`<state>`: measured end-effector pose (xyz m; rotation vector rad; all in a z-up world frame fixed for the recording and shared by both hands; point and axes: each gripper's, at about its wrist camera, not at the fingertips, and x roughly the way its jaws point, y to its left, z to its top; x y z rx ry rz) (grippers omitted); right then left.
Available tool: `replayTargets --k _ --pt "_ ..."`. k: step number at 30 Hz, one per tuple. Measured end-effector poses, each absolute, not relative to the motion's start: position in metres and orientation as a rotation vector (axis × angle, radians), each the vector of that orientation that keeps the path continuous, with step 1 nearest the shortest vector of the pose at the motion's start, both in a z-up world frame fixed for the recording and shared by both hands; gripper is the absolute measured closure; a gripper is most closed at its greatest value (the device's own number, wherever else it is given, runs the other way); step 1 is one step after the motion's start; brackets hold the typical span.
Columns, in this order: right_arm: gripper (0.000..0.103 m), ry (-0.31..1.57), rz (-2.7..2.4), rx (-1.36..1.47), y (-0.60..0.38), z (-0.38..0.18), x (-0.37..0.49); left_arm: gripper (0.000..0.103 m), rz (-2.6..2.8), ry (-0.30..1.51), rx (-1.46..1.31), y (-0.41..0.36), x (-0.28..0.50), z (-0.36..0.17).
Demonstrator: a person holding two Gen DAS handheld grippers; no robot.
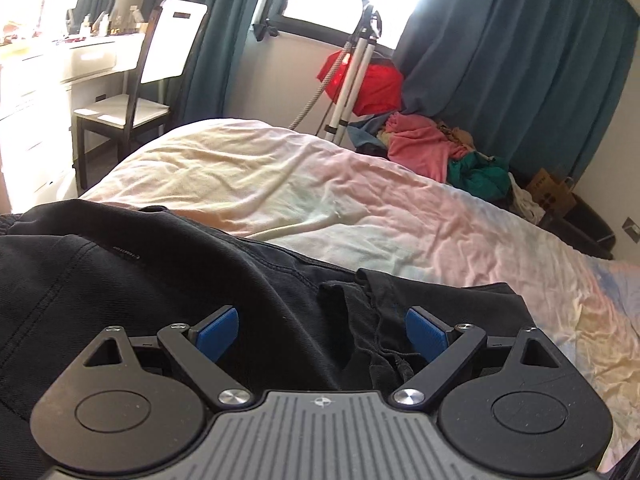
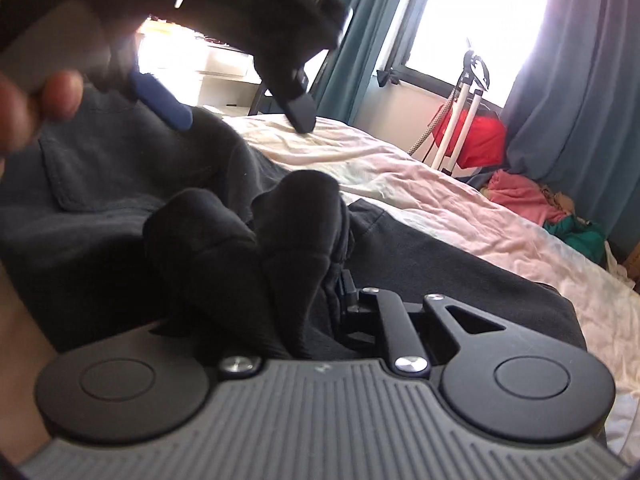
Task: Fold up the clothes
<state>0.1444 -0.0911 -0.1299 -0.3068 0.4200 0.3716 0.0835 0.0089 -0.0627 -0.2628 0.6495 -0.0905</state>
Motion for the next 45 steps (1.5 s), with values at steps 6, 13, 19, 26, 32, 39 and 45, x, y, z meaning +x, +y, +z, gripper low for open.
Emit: replayTargets --k 6,13,19,26,32,39,45 --pt "0.06 0.56 0.436 -0.152 -0.109 -0.127 0.127 0.011 -0.126 0.649 -0.2 -0.006 0.077 -0.069" --pt "0.045 0.599 0.465 -0.059 -0.127 -0.107 0.093 0.011 -0.135 0.642 -0.173 -0.014 0.069 -0.073" --pt "0.045 0.515 0.422 0.046 -0.159 -0.088 0.091 0.011 -0.14 0.603 -0.13 -0.02 0.051 -0.069" --pt "0.045 0.456 0.297 0.195 -0.201 -0.074 0.107 0.011 -0.174 0.591 -0.108 -0.031 0.053 -0.073" --pt "0.045 0.529 0.134 0.291 -0.234 -0.098 0.133 0.011 -0.166 0.688 -0.042 -0.046 0.063 -0.097" --pt "0.045 0.672 0.028 0.24 -0.239 -0.137 0.165 0.01 -0.126 0.775 0.08 -0.056 0.07 -0.124" --pt "0.043 0.757 0.008 0.223 -0.227 -0.145 0.165 0.007 -0.126 0.786 0.05 -0.05 0.072 -0.129"
